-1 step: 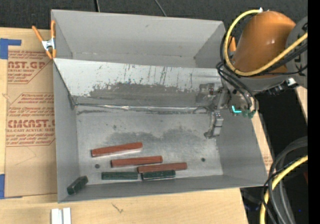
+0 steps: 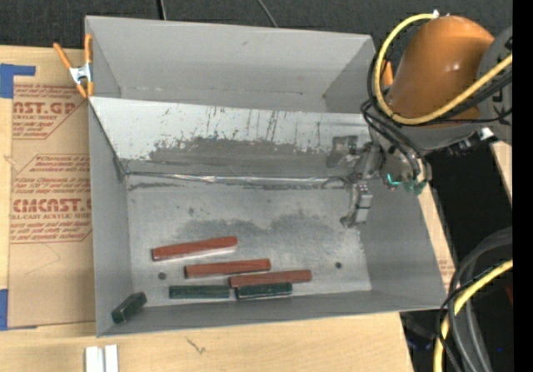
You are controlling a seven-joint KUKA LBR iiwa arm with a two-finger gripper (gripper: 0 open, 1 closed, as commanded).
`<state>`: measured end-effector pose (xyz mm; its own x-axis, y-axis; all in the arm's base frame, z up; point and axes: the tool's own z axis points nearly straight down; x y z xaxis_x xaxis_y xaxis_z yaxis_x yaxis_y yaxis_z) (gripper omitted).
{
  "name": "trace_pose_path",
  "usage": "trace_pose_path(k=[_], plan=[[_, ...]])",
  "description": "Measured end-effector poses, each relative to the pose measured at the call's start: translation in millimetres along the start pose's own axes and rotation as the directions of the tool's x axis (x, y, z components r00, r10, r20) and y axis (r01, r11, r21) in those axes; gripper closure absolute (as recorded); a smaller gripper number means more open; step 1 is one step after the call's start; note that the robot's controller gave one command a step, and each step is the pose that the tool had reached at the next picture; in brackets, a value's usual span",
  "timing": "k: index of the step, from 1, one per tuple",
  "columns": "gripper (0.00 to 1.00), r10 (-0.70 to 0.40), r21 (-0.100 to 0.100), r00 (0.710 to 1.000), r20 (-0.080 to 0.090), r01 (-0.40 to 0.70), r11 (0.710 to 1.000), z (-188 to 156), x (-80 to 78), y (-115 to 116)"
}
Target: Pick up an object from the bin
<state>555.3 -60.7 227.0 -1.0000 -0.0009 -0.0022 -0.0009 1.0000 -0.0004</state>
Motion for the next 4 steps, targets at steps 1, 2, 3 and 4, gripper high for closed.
trace_pose_path(k=[1,2,3,4], plan=[[0.0,-0.058,0.001,0.998,0.004,0.058,0.998,51,31.5,29],[0.0,0.038,-0.001,0.999,-0.005,-0.038,0.999,82,55.5,55],[1.0,-0.135,-0.001,0.991,-0.003,0.135,0.991,149,75.3,50],[0.0,-0.135,0.0,0.991,0.007,0.135,0.991,148,72.6,50]])
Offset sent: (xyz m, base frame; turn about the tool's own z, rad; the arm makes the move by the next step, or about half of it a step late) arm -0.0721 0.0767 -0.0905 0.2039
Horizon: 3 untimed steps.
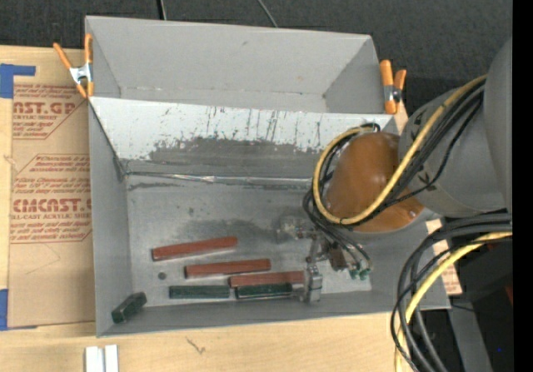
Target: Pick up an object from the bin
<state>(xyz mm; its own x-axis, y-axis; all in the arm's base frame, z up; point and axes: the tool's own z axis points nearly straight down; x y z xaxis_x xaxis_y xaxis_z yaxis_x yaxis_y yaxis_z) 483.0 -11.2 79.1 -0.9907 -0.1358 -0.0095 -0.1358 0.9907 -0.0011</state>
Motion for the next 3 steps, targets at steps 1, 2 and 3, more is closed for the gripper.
trace_pose_path(k=[1,2,3], plan=[[1.0,-0.001,-0.001,1.0,-0.01,0.001,1.0,1,2.4,1],[1.0,-0.001,-0.001,1.0,-0.01,0.001,1.0,1,2.4,1],[1.0,-0.033,-0.003,0.999,-0.015,0.033,0.999,-61,-11.0,13]])
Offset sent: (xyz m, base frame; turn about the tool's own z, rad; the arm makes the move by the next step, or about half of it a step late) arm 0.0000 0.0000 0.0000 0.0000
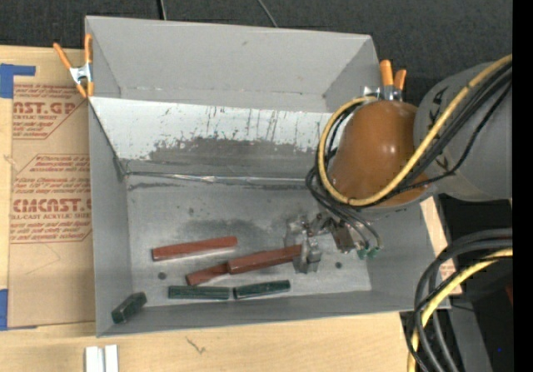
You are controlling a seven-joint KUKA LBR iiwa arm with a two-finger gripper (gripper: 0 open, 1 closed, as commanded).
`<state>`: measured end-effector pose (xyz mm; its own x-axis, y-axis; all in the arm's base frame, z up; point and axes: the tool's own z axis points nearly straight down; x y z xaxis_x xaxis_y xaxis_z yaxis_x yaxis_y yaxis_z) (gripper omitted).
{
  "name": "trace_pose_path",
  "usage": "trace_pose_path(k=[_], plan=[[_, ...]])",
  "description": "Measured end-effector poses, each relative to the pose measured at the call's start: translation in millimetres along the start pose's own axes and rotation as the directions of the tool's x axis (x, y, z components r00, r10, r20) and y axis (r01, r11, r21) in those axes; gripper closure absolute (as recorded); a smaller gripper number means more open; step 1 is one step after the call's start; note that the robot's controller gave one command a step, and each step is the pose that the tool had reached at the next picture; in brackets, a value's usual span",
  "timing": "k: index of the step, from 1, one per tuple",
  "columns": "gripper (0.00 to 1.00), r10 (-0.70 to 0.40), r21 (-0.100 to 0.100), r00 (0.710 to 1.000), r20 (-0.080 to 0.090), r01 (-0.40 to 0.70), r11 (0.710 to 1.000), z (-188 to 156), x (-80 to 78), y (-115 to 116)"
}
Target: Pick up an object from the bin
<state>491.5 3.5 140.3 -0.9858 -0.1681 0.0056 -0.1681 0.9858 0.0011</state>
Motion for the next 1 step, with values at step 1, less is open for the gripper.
trace_pose_path(k=[1], plan=[[1.0,-0.064,0.001,0.998,0.008,0.064,0.998,-94.6,-26.4,16.6]])
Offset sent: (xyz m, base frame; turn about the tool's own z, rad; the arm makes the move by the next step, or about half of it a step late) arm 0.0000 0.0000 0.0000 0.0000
